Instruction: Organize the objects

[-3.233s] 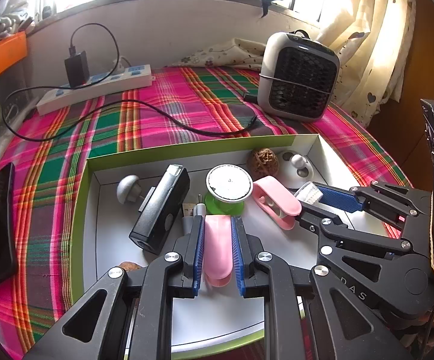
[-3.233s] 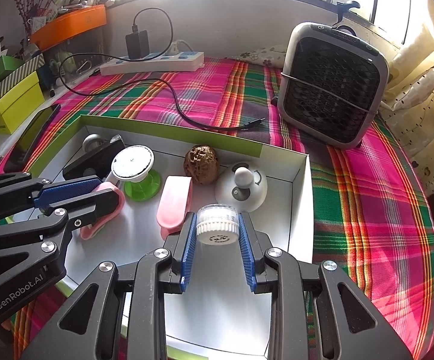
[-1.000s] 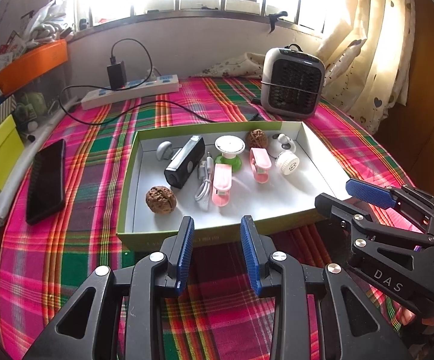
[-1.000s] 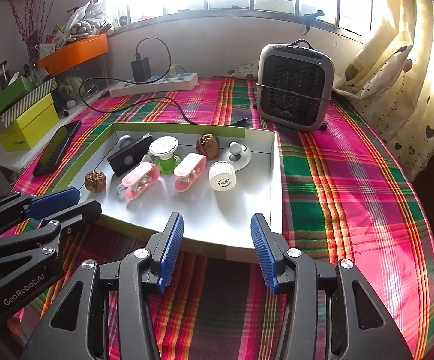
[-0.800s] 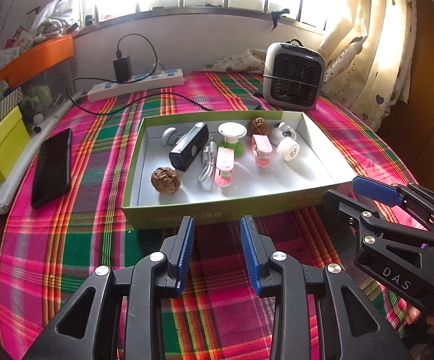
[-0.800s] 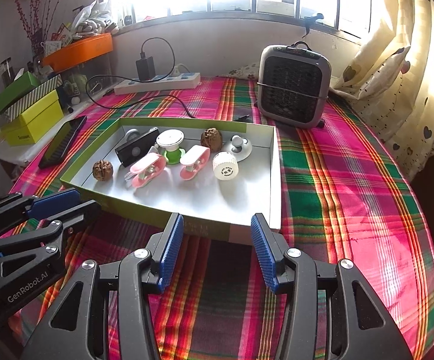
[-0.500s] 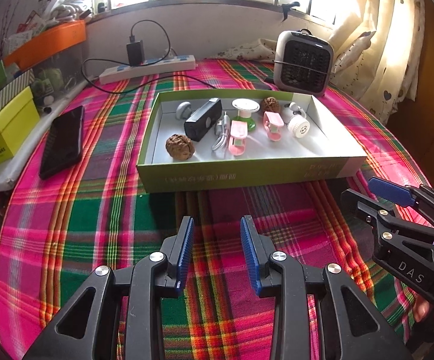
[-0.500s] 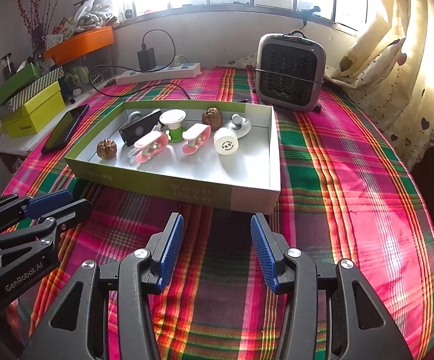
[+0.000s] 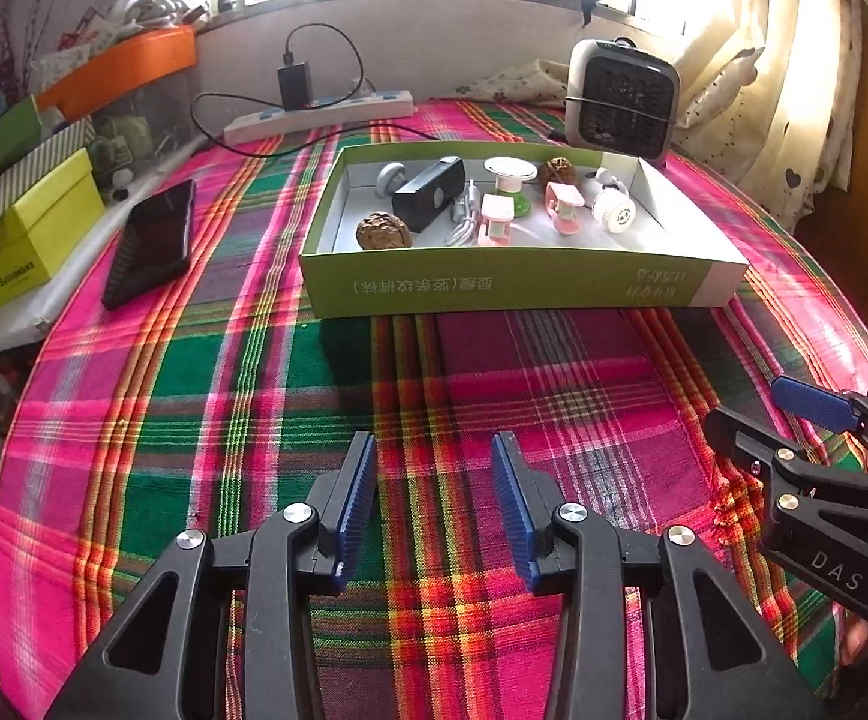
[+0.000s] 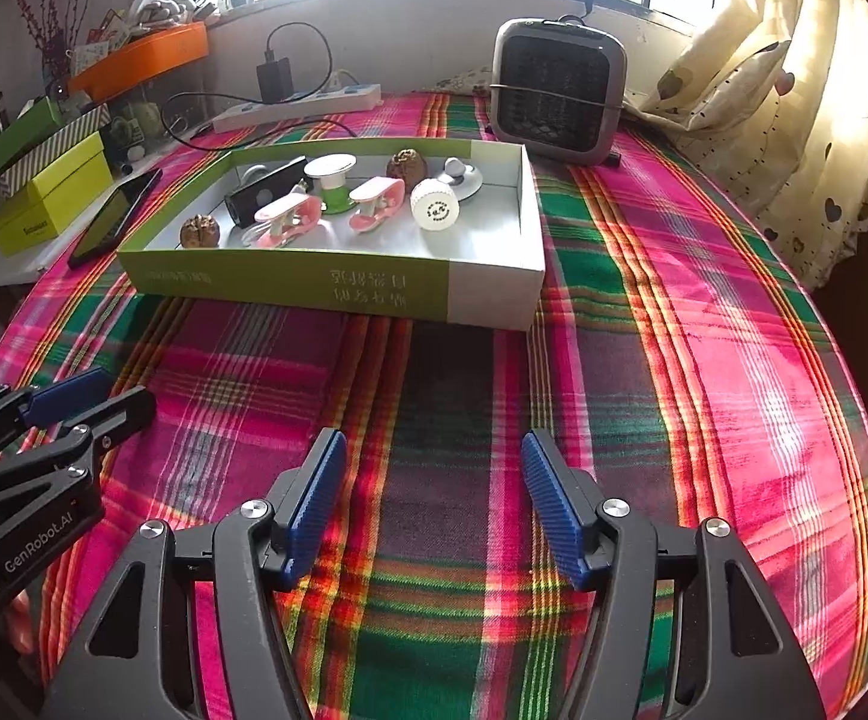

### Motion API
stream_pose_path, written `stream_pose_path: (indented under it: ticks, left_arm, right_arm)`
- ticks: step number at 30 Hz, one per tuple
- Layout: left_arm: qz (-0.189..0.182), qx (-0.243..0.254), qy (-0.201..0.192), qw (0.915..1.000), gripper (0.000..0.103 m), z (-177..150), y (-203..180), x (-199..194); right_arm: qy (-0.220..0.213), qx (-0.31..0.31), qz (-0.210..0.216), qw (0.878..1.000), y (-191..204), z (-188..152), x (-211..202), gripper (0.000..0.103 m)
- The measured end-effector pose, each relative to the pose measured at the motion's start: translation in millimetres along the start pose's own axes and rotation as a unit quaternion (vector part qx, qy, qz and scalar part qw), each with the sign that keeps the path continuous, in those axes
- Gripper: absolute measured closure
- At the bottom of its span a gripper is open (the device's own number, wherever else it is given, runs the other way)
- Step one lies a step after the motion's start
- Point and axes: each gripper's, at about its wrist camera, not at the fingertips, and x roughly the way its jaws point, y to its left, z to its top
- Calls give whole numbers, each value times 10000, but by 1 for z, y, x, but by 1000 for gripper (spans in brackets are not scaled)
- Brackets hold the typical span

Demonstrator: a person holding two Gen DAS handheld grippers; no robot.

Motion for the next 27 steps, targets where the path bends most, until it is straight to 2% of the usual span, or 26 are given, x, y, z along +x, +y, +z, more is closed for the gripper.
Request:
stream_pose_path:
  ticks: [4, 8, 27]
  left_arm:
    - [2, -40, -6, 10000, 64, -1, 0, -1]
    - [-49, -52, -9, 10000, 60, -1, 1, -1]
    - [31, -48, -47, 10000, 57, -4, -3, -2]
  right_arm:
    - [-43, 10, -78, 10000, -1, -2, -1, 39]
    - [-58, 120, -171, 9998, -6, -2, 2, 26]
    - [-74, 131, -204, 9997, -5, -3, 1, 24]
